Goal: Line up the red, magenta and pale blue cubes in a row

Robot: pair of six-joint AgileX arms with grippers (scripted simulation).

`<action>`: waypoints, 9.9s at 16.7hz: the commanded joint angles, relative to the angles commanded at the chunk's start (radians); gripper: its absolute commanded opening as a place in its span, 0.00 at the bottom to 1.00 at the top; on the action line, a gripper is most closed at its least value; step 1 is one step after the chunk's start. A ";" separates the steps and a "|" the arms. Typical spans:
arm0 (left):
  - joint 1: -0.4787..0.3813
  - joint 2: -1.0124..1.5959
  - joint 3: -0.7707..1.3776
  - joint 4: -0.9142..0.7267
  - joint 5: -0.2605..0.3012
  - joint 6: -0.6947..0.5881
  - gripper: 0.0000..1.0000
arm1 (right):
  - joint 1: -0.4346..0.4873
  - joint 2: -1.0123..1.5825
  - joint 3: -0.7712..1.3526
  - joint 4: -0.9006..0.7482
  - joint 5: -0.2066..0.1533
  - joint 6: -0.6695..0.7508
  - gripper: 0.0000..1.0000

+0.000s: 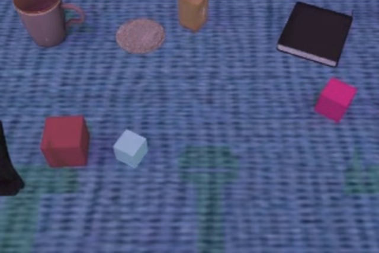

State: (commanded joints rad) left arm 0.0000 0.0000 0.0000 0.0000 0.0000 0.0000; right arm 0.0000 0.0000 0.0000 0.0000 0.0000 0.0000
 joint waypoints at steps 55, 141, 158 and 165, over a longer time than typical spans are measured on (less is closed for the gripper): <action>-0.456 2.171 1.344 -0.744 0.003 0.058 0.62 | 0.000 0.000 0.000 0.000 0.000 0.000 1.00; -1.011 2.374 1.855 -1.034 -0.026 -0.996 1.00 | 0.000 0.000 0.000 0.000 0.000 0.000 1.00; -1.001 2.320 2.034 -1.270 -0.026 -1.002 1.00 | 0.000 0.000 0.000 0.000 0.000 0.000 1.00; -0.889 2.109 1.835 -1.147 -0.034 -0.963 1.00 | 0.020 0.204 0.202 -0.132 -0.004 -0.084 1.00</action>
State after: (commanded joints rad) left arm -0.8886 2.1086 1.8345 -1.1474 -0.0343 -0.9628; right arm 0.0201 0.2040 0.2025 -0.1317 -0.0036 -0.0843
